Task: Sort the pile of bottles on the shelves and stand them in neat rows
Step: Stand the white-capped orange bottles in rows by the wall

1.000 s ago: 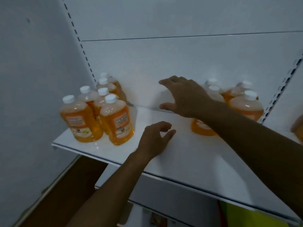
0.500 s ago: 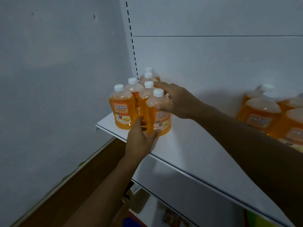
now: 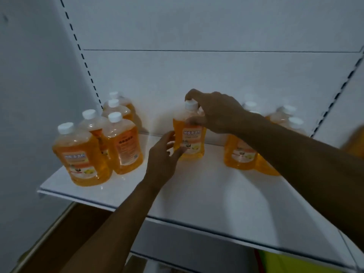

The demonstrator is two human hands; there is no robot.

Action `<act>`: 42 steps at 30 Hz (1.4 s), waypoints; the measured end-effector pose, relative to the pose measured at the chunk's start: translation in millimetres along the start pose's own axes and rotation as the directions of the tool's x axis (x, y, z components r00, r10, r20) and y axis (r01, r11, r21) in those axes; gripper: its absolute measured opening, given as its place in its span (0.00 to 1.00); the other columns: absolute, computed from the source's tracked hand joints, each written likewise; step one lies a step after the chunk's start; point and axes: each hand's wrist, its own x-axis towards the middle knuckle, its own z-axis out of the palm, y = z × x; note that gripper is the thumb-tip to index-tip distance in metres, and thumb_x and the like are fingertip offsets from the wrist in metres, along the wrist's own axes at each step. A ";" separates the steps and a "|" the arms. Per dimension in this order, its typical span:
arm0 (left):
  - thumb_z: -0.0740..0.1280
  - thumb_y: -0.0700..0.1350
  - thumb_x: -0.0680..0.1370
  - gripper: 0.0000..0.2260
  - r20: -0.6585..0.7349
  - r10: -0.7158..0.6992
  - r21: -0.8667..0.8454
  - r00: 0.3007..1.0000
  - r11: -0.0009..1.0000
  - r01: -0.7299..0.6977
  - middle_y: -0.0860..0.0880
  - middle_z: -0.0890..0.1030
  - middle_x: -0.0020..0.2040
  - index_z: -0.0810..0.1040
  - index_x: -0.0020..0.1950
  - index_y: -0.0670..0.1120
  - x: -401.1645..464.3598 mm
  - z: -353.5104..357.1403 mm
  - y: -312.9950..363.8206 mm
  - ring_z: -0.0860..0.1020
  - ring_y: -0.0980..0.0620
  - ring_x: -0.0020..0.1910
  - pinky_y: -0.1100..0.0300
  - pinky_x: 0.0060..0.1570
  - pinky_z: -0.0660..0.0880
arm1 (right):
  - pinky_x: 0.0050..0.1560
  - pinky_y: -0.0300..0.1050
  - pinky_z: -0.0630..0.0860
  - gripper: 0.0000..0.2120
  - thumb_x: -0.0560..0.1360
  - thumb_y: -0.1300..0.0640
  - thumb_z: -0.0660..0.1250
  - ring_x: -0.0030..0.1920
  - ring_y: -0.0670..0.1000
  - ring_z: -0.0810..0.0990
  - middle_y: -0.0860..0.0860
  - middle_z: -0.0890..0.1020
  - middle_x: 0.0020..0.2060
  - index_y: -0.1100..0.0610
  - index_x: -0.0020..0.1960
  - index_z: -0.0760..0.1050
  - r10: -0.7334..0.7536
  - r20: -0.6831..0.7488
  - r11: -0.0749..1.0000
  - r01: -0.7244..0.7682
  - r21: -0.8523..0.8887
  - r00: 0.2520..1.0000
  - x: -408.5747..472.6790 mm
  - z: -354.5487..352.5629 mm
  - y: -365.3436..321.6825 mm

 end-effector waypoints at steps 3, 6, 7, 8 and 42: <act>0.69 0.48 0.77 0.20 0.064 0.034 -0.039 0.997 0.999 -0.032 0.56 0.78 0.59 0.72 0.68 0.48 25.5 19.4 2.2 0.76 0.59 0.55 0.72 0.48 0.72 | 0.44 0.47 0.74 0.25 0.74 0.41 0.67 0.45 0.53 0.77 0.53 0.80 0.52 0.49 0.65 0.65 0.062 -0.021 0.995 -0.063 -0.075 0.998 2.9 -6.9 15.2; 0.70 0.46 0.76 0.19 0.107 0.056 -0.101 0.993 0.994 -0.045 0.55 0.78 0.59 0.73 0.67 0.47 44.7 37.5 -1.4 0.77 0.58 0.55 0.72 0.48 0.71 | 0.46 0.48 0.75 0.25 0.74 0.43 0.68 0.47 0.52 0.76 0.52 0.77 0.54 0.50 0.66 0.65 0.105 -0.026 0.987 -0.107 -0.119 0.994 7.2 -7.1 25.4; 0.70 0.46 0.76 0.19 0.125 0.058 -0.120 0.990 0.992 -0.043 0.55 0.78 0.58 0.73 0.66 0.47 49.7 42.8 -3.4 0.77 0.58 0.55 0.72 0.48 0.71 | 0.47 0.50 0.76 0.25 0.74 0.43 0.68 0.48 0.53 0.77 0.52 0.76 0.55 0.50 0.66 0.65 0.122 -0.024 0.982 -0.124 -0.140 0.992 9.0 -6.6 28.6; 0.70 0.46 0.76 0.19 0.143 0.062 -0.135 0.988 0.990 -0.042 0.56 0.78 0.57 0.73 0.66 0.47 54.5 47.7 -5.3 0.77 0.58 0.55 0.73 0.48 0.71 | 0.48 0.50 0.76 0.25 0.74 0.43 0.68 0.48 0.54 0.77 0.52 0.76 0.56 0.50 0.66 0.65 0.139 -0.024 0.977 -0.141 -0.163 0.990 11.1 -5.8 31.7; 0.68 0.52 0.77 0.12 -0.021 -0.110 0.235 0.994 0.966 0.112 0.55 0.81 0.55 0.80 0.58 0.49 -30.4 -53.0 -28.7 0.79 0.61 0.47 0.68 0.46 0.76 | 0.61 0.43 0.67 0.40 0.70 0.49 0.75 0.68 0.53 0.70 0.54 0.69 0.70 0.54 0.75 0.58 -0.246 0.071 0.902 0.201 0.382 0.967 65.8 53.4 -82.1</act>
